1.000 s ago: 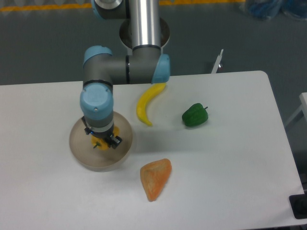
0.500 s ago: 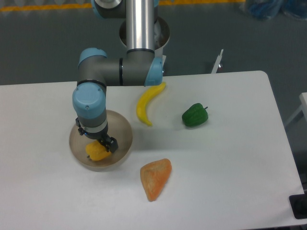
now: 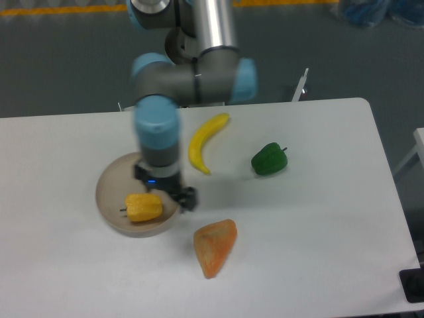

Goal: Place the yellow pepper on the plate

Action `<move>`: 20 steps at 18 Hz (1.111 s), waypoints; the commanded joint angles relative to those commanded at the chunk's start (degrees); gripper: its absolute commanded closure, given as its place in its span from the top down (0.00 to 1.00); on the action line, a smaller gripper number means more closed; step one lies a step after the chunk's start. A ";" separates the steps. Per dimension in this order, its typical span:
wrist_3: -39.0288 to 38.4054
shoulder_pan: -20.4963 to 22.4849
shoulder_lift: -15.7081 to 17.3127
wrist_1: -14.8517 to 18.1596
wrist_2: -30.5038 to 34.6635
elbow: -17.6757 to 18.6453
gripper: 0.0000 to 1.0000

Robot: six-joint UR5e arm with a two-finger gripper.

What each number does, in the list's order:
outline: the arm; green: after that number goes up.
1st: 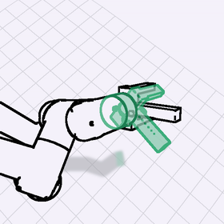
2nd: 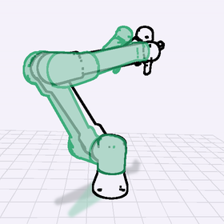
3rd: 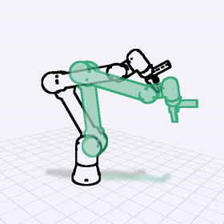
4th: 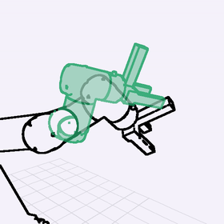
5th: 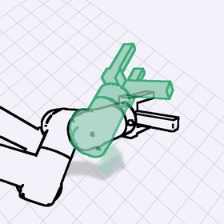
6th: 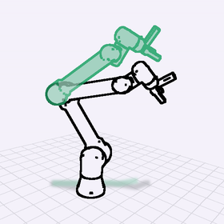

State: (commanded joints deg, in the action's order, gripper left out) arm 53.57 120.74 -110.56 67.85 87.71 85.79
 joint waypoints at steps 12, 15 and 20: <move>29.39 16.80 -10.56 1.49 4.21 -11.17 1.00; 29.40 16.55 -10.56 3.24 7.02 -10.64 1.00; 29.40 16.28 -10.56 3.34 7.12 -10.38 1.00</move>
State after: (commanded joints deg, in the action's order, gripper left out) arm 82.97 137.02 -121.11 71.19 94.83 75.41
